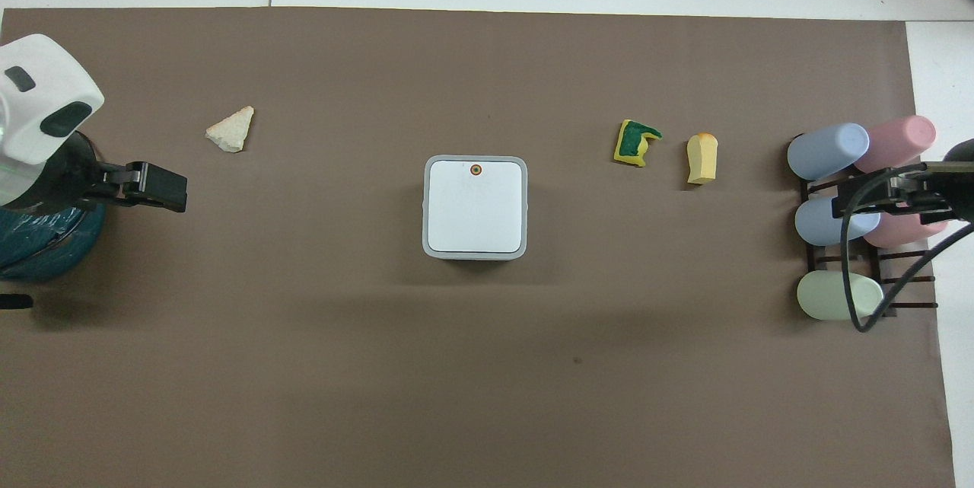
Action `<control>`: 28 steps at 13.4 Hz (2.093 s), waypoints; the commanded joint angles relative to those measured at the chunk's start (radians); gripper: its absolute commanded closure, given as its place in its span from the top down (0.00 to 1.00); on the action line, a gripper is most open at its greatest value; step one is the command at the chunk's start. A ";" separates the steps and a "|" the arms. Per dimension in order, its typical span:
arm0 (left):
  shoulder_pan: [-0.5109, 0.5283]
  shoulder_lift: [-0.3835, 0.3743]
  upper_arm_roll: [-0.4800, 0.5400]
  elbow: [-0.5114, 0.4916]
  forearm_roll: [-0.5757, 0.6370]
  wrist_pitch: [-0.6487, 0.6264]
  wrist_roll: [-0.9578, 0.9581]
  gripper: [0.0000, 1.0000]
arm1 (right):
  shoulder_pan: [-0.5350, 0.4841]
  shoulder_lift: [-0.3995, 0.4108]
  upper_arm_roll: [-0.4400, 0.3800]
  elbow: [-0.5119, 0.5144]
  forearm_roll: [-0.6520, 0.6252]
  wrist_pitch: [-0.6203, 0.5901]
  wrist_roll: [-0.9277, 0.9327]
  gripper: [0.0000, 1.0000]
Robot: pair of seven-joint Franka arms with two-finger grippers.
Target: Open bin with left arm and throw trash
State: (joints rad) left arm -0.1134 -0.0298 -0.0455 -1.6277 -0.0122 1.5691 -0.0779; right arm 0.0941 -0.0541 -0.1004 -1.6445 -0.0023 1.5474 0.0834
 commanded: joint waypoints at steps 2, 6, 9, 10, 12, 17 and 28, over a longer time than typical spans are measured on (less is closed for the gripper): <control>-0.002 -0.021 0.006 -0.021 0.014 0.019 -0.005 1.00 | -0.001 -0.018 -0.001 -0.015 0.001 0.000 -0.008 1.00; -0.020 -0.024 -0.001 -0.026 0.014 0.009 -0.016 1.00 | -0.001 -0.018 -0.001 -0.015 0.001 0.000 -0.008 1.00; -0.118 -0.024 -0.001 -0.026 0.012 0.022 -0.020 1.00 | -0.001 -0.018 -0.001 -0.015 0.001 0.000 -0.008 1.00; -0.162 -0.027 -0.001 -0.037 0.012 0.034 -0.043 1.00 | -0.001 -0.018 -0.001 -0.015 0.001 0.000 -0.008 1.00; -0.221 -0.036 -0.002 -0.060 0.011 0.084 -0.121 1.00 | -0.001 -0.018 -0.001 -0.015 0.001 0.000 -0.008 1.00; -0.342 -0.064 -0.004 -0.213 -0.046 0.400 -0.316 1.00 | -0.001 -0.018 -0.001 -0.015 0.001 0.000 -0.008 1.00; -0.448 0.198 -0.002 -0.210 -0.166 0.899 -0.694 0.26 | 0.022 0.035 -0.001 -0.149 0.044 0.359 -0.011 1.00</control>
State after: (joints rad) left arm -0.5481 0.1684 -0.0628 -1.8392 -0.1498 2.4426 -0.7552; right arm 0.1091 -0.0437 -0.0998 -1.7534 0.0214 1.8404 0.0834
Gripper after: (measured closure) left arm 0.577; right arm 0.000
